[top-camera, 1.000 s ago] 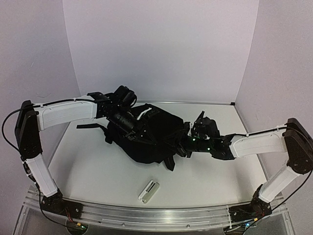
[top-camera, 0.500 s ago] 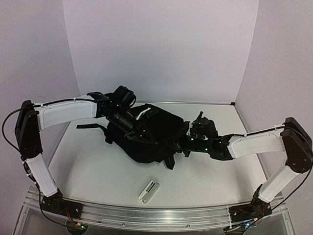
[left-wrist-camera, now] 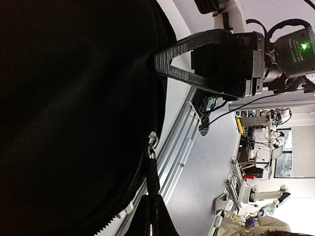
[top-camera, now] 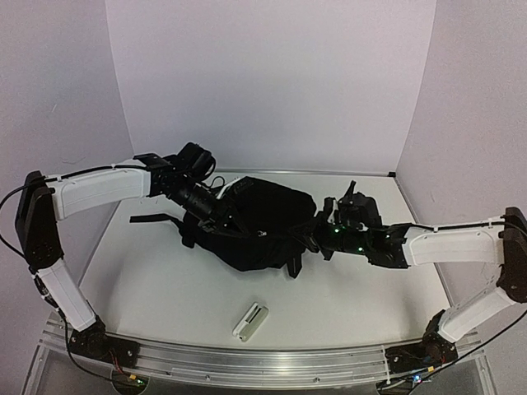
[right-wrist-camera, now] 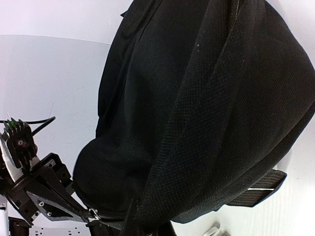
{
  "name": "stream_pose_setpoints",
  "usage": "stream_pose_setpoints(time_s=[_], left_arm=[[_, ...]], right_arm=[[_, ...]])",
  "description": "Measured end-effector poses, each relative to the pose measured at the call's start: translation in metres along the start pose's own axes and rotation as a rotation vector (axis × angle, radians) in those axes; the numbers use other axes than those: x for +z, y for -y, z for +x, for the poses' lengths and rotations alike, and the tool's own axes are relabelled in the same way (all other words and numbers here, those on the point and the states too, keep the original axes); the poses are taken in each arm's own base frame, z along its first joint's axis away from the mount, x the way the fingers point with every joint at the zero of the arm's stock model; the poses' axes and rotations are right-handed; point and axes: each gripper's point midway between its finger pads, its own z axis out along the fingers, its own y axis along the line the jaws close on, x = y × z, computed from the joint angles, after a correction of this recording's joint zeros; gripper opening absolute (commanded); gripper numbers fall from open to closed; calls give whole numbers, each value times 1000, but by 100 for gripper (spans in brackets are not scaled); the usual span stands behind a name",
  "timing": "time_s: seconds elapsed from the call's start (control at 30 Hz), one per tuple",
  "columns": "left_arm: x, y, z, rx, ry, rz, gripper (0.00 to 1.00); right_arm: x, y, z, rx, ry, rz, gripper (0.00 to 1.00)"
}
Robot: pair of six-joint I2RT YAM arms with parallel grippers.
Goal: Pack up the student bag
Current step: Zip the student bag at the center of the board.
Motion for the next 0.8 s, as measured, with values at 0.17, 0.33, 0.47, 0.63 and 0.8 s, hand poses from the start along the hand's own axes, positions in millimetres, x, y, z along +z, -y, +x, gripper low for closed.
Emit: stream_pose_setpoints(time_s=[0.17, 0.33, 0.47, 0.63, 0.8], left_arm=[[-9, 7, -2, 35, 23, -9, 0], [-15, -1, -7, 48, 47, -39, 0], [-19, -5, -9, 57, 57, -45, 0], [-20, -1, -11, 74, 63, -12, 0], [-20, 7, -10, 83, 56, 41, 0]], right_arm=[[-7, -6, -3, -23, 7, -12, 0], [-7, -7, -5, -30, 7, -18, 0], [-7, -8, -8, -33, 6, -23, 0], [-12, -11, -12, -43, 9, -36, 0], [-13, -13, -11, -120, -21, -40, 13]])
